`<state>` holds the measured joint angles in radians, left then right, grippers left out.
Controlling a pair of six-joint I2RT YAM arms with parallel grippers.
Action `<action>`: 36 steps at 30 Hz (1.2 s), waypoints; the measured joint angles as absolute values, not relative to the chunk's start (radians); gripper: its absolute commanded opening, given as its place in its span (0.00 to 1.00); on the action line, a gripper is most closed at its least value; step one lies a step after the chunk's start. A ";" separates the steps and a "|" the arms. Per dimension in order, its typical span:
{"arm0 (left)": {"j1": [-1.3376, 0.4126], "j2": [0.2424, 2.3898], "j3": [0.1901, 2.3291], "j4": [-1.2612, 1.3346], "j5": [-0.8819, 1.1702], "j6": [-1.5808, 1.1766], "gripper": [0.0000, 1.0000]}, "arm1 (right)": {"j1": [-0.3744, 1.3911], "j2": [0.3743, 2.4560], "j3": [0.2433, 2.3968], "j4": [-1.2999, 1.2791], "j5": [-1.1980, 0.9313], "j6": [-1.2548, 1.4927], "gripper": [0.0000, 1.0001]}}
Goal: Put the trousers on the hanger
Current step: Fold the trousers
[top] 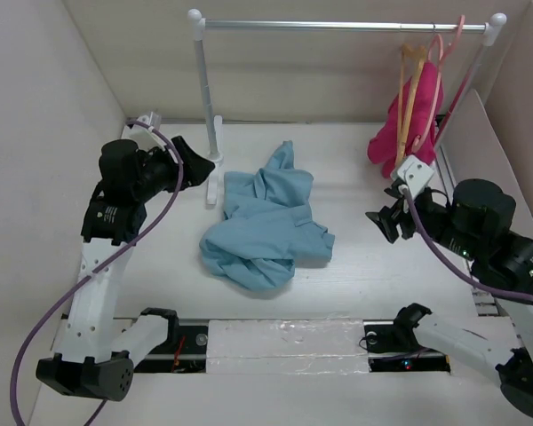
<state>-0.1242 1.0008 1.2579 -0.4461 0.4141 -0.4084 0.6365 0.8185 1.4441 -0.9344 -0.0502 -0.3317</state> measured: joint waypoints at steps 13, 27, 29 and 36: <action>0.025 1.076 1.243 -0.461 0.236 -0.582 0.03 | 0.661 1.099 1.291 -0.765 -0.215 -0.423 0.00; 0.200 1.084 0.683 -0.431 0.364 -0.729 0.84 | 0.680 1.737 1.485 -0.630 -0.299 -0.659 0.85; 0.164 1.051 0.642 -0.400 0.378 -0.752 0.85 | 0.682 1.815 1.529 -0.625 -0.316 -0.686 0.86; 0.134 0.998 0.495 -0.347 0.437 -0.824 0.86 | 0.682 2.041 1.657 -0.639 -0.405 -0.729 0.74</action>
